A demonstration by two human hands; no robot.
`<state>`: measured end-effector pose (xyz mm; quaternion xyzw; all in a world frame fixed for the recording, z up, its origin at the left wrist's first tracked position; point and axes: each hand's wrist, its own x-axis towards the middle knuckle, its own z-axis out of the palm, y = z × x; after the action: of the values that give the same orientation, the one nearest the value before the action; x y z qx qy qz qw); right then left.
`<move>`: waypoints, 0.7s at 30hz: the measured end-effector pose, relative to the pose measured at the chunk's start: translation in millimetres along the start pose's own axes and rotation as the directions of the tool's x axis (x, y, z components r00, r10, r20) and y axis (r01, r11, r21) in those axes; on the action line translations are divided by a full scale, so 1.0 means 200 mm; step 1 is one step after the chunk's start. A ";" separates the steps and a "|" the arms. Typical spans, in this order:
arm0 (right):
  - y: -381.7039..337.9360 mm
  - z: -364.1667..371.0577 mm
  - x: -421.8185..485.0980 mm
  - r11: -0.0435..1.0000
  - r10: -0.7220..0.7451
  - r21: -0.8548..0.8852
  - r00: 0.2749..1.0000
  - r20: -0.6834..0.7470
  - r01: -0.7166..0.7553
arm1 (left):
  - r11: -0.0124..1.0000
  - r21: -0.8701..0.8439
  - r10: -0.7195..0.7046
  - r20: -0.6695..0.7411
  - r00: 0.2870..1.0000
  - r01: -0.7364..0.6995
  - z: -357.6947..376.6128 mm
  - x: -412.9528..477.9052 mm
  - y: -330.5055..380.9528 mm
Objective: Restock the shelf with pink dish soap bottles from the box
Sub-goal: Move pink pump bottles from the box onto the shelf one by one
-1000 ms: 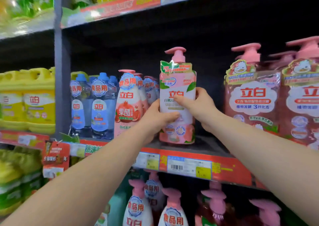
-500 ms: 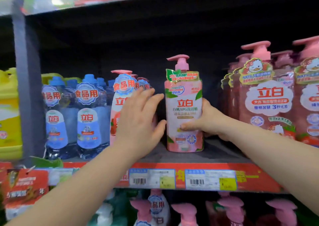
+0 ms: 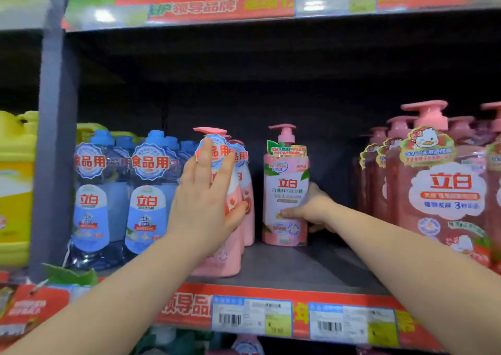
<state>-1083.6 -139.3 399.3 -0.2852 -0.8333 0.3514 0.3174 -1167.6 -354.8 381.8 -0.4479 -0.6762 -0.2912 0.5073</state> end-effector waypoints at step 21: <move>0.03 0.14 0.23 0.991 -0.019 -0.136 0.999 -0.043 0.013 | 0.999 0.033 0.030 -0.015 0.999 -0.030 -0.01 0.00 0.00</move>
<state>-1131.1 -115.1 395.2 -0.3071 -0.8504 0.2848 0.3184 -1166.9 -355.9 381.3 -0.4474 -0.6701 -0.2759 0.5240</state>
